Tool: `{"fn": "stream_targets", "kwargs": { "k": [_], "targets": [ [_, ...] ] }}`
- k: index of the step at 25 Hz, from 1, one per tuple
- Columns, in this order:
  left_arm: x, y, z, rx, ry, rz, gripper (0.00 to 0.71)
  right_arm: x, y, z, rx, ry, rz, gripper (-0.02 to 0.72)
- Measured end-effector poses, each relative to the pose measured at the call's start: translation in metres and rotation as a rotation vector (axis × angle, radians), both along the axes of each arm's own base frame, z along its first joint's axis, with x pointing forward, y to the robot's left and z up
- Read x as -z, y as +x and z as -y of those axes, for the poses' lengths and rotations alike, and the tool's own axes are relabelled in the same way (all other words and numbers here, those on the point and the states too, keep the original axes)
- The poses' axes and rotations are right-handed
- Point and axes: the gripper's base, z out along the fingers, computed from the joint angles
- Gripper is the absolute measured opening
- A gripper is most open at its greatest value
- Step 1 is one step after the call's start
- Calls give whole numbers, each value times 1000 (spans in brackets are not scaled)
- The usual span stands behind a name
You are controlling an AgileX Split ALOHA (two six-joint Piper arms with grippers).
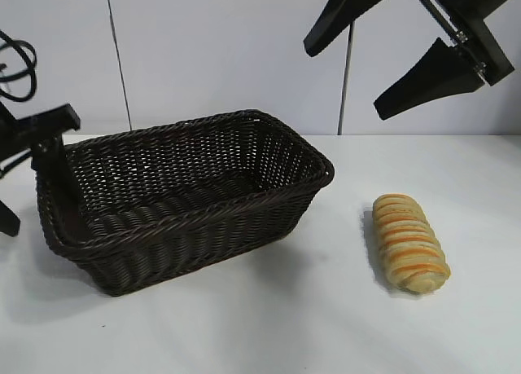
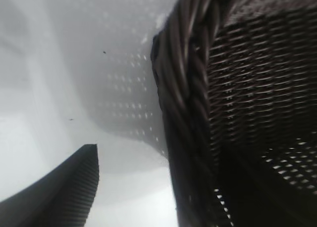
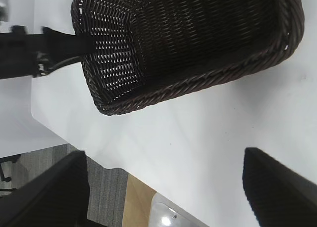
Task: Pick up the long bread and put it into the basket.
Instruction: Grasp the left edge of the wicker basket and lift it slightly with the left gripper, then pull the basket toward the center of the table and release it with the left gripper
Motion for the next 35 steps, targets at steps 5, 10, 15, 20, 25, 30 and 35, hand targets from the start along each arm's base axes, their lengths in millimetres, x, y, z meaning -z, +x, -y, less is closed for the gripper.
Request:
{"fn": "stream_targets", "kwargs": {
  "k": [5, 10, 15, 20, 25, 30, 35],
  "targets": [
    [-12, 11, 4, 33, -17, 34, 276, 0, 0, 0, 1, 0, 1, 585],
    [-39, 26, 11, 123, -46, 5, 271, 0, 0, 0, 1, 0, 1, 585],
    [-85, 49, 10, 235, -6, 23, 269, 0, 0, 0, 1, 0, 1, 585],
    [-113, 60, -1, 223, -27, 45, 269, 0, 0, 0, 1, 0, 1, 585],
    [-114, 61, -12, 197, -52, 27, 269, 0, 0, 0, 1, 0, 1, 585],
    [-113, 61, -13, 196, -63, 21, 269, 0, 0, 0, 1, 0, 1, 583],
    [-90, 68, -7, 177, -122, -41, 269, 0, 0, 0, -1, 0, -1, 580]
  ]
}}
